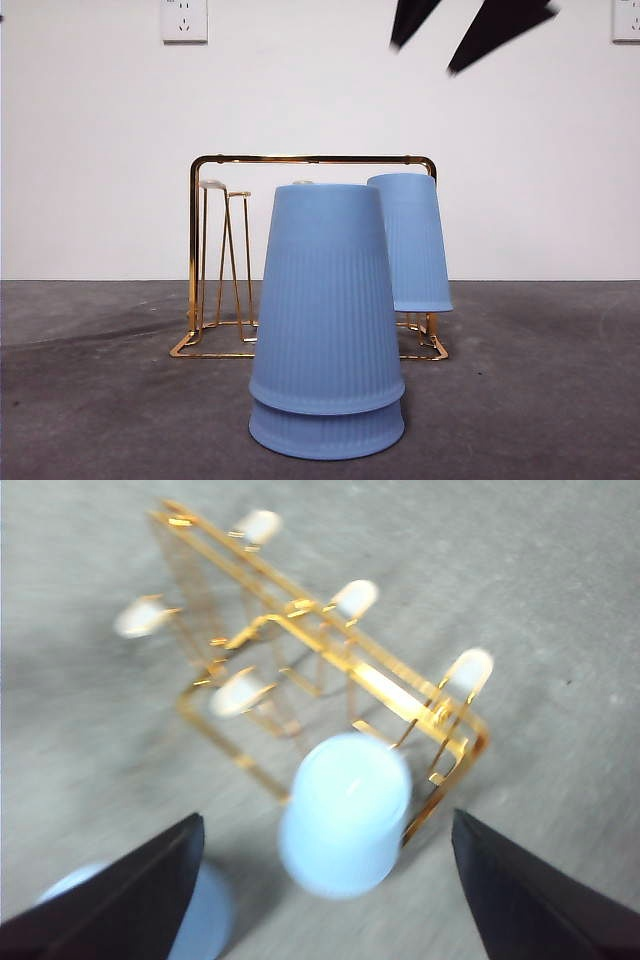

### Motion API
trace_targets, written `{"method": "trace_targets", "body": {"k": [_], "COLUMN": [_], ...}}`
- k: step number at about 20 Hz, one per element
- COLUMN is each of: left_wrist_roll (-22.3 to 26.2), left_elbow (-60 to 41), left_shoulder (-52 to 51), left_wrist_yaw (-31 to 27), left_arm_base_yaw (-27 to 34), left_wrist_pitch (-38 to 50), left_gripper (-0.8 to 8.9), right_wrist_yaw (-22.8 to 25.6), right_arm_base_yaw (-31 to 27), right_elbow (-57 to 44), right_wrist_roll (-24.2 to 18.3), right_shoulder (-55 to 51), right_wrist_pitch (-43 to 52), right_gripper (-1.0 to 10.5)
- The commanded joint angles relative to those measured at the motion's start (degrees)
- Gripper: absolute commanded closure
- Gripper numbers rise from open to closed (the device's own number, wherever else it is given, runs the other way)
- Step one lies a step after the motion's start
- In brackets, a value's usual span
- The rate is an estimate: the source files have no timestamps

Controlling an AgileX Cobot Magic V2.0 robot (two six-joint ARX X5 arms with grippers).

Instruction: Pick the top cup and place it on cupholder, pick up the mid cup and place it on cupholder, last pick the bottom cup and place it on cupholder.

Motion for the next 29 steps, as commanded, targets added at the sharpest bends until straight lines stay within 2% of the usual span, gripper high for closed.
{"method": "trace_targets", "body": {"k": [1, 4, 10, 13, 15, 21, 29], "left_wrist_roll": [-1.3, -2.8, -3.4, -1.8, -0.5, 0.1, 0.7], "left_elbow": [1.0, 1.3, 8.8, 17.3, 21.0, 21.4, 21.4], "left_shoulder": [2.0, 5.2, 17.6, 30.9, 39.1, 45.9, 49.2], "left_wrist_yaw": [0.4, -1.9, -11.5, -18.8, -23.0, -25.0, -27.7], "left_arm_base_yaw": [-2.4, -7.1, -20.3, -29.6, -33.6, -36.4, -37.3], "left_wrist_pitch": [1.4, 4.5, 5.8, 3.4, 2.0, 2.0, 2.0], "left_gripper": [3.40, 3.40, 3.40, 3.40, 3.39, 3.39, 3.48], "right_wrist_yaw": [-1.8, -1.9, -1.8, -1.8, -1.6, -1.6, -1.7], "right_arm_base_yaw": [1.0, 2.2, 4.5, 4.7, 4.6, 4.6, 4.6], "right_elbow": [0.8, -2.6, -21.0, -29.9, -31.6, -31.6, -31.6], "right_wrist_roll": [1.1, 1.2, 6.6, 9.9, 10.3, 10.4, 10.3], "right_shoulder": [-4.6, -11.0, -24.6, -31.9, -35.4, -36.4, -36.4], "right_wrist_pitch": [-3.3, -5.2, -5.0, -5.1, -5.1, -5.1, -5.1], "right_gripper": [5.5, 5.5, 5.5, 5.5, 5.5, 5.5, 5.5]}}
